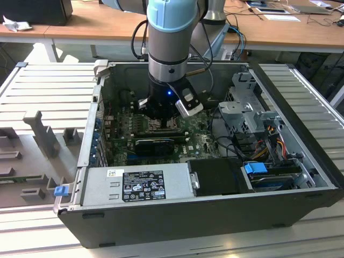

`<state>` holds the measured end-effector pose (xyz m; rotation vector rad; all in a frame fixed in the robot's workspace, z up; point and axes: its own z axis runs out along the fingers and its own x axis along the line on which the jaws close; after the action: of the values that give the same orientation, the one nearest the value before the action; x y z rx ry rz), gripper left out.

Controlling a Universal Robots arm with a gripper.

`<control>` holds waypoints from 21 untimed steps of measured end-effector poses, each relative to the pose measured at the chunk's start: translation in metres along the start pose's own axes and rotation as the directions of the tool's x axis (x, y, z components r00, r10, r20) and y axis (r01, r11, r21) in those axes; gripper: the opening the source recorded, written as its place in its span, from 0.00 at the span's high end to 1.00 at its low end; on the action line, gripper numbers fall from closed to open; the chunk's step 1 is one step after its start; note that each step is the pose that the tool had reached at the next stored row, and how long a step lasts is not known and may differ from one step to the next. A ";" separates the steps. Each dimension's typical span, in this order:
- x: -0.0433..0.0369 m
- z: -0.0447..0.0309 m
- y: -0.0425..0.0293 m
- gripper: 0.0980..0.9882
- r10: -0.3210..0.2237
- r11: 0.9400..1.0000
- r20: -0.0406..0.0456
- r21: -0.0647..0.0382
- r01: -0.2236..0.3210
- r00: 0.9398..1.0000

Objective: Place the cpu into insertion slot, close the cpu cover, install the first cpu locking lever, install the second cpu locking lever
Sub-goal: 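Install the second cpu locking lever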

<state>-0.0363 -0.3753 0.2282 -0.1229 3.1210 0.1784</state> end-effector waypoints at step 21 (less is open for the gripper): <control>0.0313 0.0071 -0.0168 0.99 -0.022 0.997 0.004 -0.069 0.022 1.000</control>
<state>-0.0661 -0.3936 0.2188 -0.1578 3.1099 0.2860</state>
